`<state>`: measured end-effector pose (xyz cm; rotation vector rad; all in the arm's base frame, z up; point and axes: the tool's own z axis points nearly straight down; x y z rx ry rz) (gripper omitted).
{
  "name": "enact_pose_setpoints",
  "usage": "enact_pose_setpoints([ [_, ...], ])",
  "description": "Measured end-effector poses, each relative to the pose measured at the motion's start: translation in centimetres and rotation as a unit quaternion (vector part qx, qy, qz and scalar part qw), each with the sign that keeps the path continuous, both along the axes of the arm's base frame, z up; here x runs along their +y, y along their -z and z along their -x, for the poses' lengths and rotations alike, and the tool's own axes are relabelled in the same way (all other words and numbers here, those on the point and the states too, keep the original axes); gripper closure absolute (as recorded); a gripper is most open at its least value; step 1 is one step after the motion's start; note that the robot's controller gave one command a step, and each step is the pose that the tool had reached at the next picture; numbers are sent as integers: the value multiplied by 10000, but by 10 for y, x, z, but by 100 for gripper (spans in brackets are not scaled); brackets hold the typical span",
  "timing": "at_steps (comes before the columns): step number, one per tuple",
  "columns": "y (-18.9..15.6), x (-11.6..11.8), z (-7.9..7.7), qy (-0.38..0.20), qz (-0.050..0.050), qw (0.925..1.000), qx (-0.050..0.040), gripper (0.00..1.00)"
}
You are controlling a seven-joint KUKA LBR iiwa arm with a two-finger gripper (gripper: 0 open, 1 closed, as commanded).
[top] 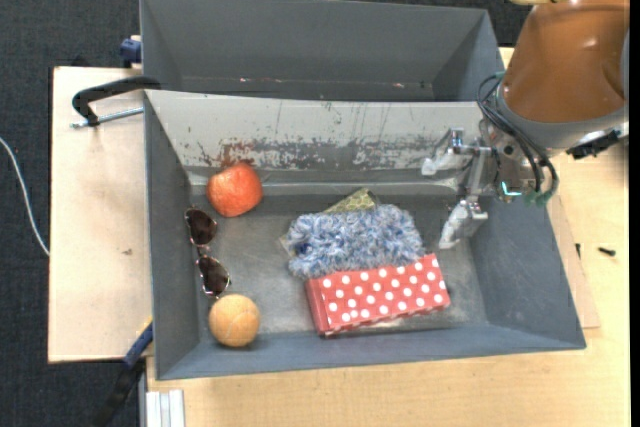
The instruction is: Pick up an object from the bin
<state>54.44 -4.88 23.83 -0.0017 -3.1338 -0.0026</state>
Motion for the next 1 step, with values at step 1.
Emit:
enact_pose_setpoints([
  [1, -4, 0, -1, -6, 4, 10000, -43, 0],
])
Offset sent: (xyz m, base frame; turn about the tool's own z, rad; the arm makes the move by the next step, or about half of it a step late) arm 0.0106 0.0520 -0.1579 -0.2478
